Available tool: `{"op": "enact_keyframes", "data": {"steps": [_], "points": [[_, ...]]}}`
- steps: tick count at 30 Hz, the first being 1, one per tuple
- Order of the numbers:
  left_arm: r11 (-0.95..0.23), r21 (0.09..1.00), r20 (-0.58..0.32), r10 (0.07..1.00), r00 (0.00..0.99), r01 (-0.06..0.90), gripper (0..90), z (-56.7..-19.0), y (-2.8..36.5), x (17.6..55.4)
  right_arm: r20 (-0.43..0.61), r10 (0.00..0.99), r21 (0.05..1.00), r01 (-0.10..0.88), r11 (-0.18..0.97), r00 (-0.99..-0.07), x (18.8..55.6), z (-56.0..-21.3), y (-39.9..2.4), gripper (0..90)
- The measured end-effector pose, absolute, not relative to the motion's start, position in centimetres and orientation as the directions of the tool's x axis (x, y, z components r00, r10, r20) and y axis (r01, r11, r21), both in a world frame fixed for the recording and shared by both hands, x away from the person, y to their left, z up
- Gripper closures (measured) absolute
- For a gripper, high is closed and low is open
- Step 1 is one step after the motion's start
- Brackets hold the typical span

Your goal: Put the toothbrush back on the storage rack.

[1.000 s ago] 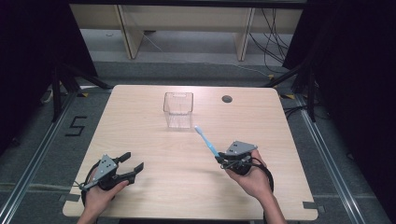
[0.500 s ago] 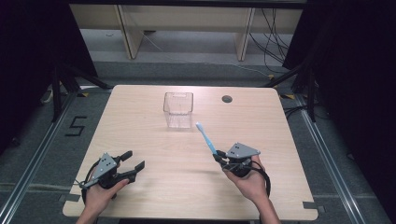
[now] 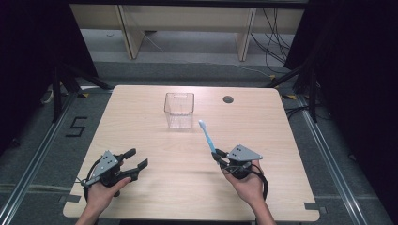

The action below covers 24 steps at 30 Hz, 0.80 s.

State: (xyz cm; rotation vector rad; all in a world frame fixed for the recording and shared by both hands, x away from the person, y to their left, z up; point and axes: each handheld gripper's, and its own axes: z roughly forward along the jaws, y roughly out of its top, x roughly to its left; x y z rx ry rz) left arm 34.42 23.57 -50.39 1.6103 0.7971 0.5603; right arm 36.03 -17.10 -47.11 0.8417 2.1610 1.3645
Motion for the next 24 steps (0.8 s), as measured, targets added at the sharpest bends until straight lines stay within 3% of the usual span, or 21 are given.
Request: {"op": "enact_keyframes", "data": {"steps": [19,20,21,22,24], "points": [[-0.057,0.987,-0.069,0.697,0.714,0.151,31.9,-46.6,19.8,36.1,-0.002,0.708,0.950,0.220,0.223,-0.706,36.0,-47.5,-15.5,79.2],[-0.249,0.968,0.203,0.689,0.695,-0.036,32.0,-45.7,20.9,37.4,-0.005,0.712,0.948,0.223,0.228,-0.702,35.9,-47.4,-15.4,79.2],[-0.224,0.974,0.164,0.653,0.740,-0.019,32.1,-45.7,20.4,37.5,0.005,0.704,0.950,0.223,0.218,-0.710,36.0,-47.5,-15.2,79.2],[-0.073,0.989,-0.041,0.685,0.727,0.125,32.2,-46.0,19.2,36.5,-0.005,0.710,0.949,0.221,0.226,-0.704,35.9,-47.4,-15.2,79.2],[-0.039,0.988,-0.084,0.668,0.739,0.148,32.5,-45.8,18.5,36.6,-0.006,0.712,0.950,0.218,0.223,-0.702,35.9,-47.4,-15.0,79.2]]}}
